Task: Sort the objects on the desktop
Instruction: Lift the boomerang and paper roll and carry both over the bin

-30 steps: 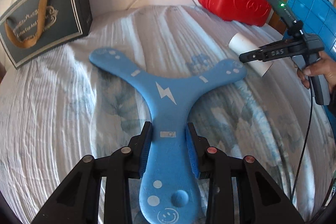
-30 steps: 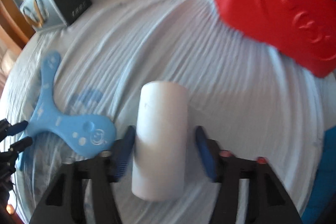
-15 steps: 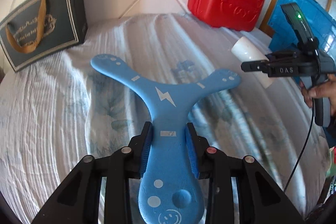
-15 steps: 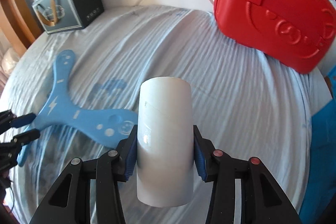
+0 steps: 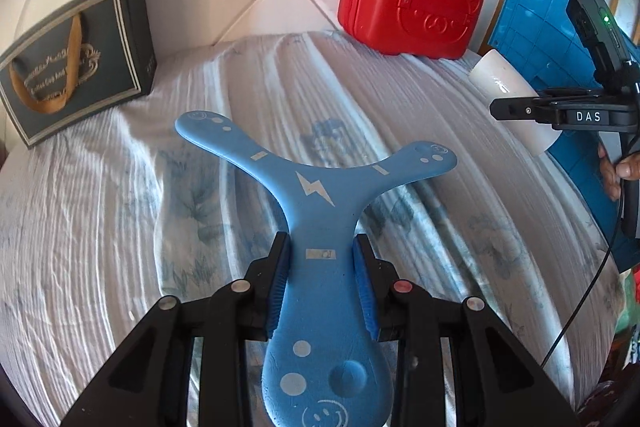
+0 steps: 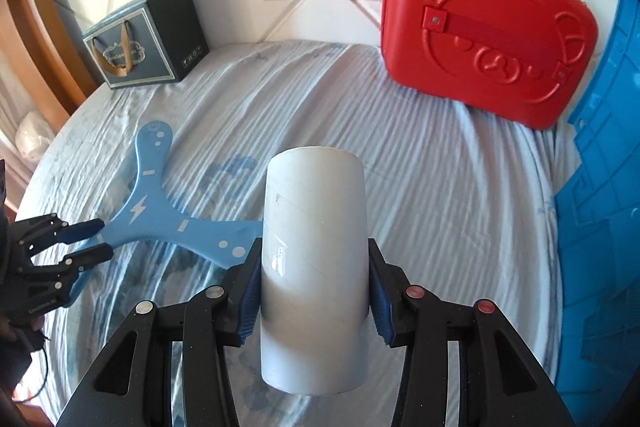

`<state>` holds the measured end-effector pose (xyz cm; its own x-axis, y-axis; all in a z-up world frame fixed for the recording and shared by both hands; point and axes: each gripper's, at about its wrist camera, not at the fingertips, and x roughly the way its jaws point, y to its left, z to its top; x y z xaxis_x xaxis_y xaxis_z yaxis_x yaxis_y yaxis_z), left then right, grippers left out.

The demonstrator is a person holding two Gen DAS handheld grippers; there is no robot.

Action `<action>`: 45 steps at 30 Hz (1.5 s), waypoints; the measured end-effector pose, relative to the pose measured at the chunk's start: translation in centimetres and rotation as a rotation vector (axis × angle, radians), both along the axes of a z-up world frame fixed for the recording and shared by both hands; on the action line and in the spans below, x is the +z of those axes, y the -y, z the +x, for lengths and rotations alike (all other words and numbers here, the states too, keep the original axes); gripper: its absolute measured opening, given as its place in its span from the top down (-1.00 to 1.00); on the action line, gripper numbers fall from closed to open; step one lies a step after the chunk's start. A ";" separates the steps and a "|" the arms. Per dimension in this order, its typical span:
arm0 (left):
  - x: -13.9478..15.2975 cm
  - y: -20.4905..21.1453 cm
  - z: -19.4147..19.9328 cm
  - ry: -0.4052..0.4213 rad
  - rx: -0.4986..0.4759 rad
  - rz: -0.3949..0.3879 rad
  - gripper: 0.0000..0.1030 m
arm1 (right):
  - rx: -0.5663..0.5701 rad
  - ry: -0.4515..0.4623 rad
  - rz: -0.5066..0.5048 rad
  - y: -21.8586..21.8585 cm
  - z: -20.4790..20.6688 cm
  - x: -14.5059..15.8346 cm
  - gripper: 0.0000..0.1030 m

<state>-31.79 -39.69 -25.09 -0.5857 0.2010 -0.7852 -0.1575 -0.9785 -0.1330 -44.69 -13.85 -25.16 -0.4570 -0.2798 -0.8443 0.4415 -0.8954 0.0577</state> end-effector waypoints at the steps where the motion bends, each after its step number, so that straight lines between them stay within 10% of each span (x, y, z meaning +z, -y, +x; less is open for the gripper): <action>1: 0.4 0.0 0.0 -0.008 0.000 -0.004 0.39 | 0.001 -0.009 -0.001 0.0 0.2 0.4 0.13; 17: 12.7 -5.8 3.4 -0.267 -0.110 -0.031 0.39 | -0.048 -0.248 -0.031 -4.1 10.0 13.1 0.13; 31: 27.3 -27.0 5.8 -0.534 -0.433 -0.035 0.39 | -0.266 -0.517 -0.046 -19.9 24.5 28.2 0.13; 45: 32.1 -51.0 2.2 -0.554 -0.495 -0.062 0.39 | -0.432 -0.491 -0.090 -40.6 23.3 32.2 0.12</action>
